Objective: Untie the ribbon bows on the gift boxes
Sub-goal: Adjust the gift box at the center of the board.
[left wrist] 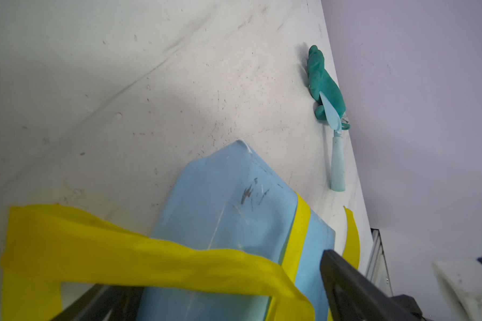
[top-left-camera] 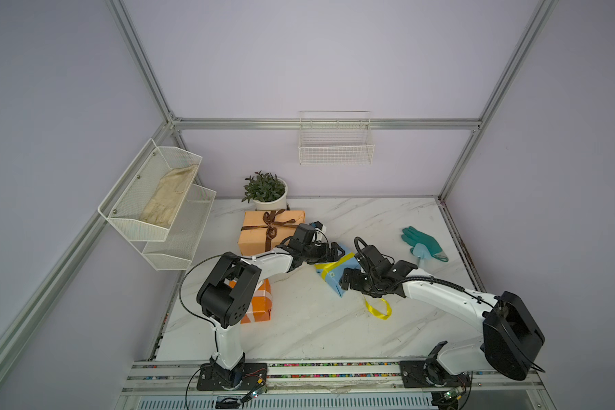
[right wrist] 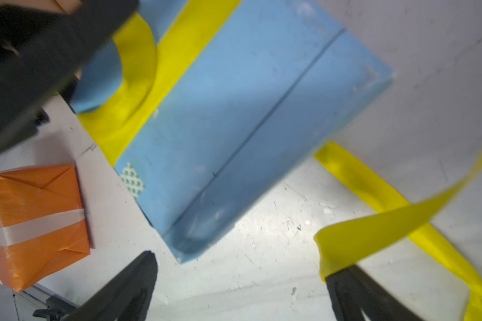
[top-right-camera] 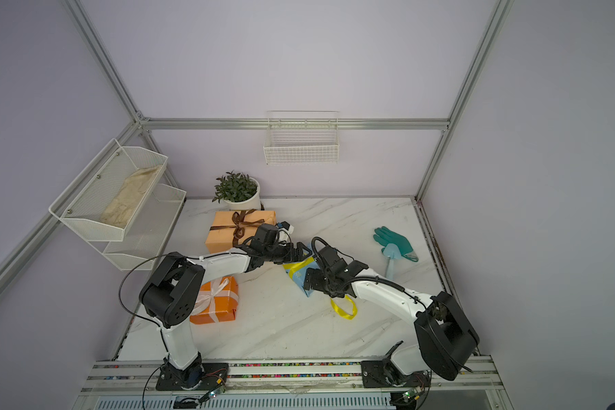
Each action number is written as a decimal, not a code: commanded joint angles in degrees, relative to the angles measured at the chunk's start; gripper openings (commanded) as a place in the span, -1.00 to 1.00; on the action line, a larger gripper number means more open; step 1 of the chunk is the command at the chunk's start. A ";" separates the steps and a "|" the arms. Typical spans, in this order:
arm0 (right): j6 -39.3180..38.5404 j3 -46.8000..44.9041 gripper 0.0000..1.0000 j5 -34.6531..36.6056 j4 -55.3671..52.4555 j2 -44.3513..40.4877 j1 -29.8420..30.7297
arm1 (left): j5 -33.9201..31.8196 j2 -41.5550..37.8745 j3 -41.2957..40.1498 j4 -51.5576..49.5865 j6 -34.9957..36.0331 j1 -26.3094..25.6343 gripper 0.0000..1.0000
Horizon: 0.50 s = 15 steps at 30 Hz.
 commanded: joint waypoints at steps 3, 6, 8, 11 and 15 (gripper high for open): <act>-0.51 -3.65 0.85 -3.26 7.81 -1.10 -5.42 | 6.35 -4.16 -5.03 7.17 -7.92 -0.63 0.90; 0.67 -7.95 0.80 -9.01 13.88 -2.67 -10.57 | 5.94 -5.74 -7.03 7.47 -9.70 -1.27 0.90; 0.75 -9.39 0.78 -9.57 16.78 -2.84 -12.09 | 5.98 -6.72 -8.69 8.32 -11.19 -1.66 0.91; 0.59 -9.38 0.78 -9.09 16.63 -4.66 -15.63 | 7.19 -7.94 -10.86 9.08 -13.56 -2.01 0.91; -0.64 -8.10 0.79 -7.97 15.70 -4.01 -19.36 | 6.64 -10.87 -14.26 9.01 -14.77 -2.37 0.91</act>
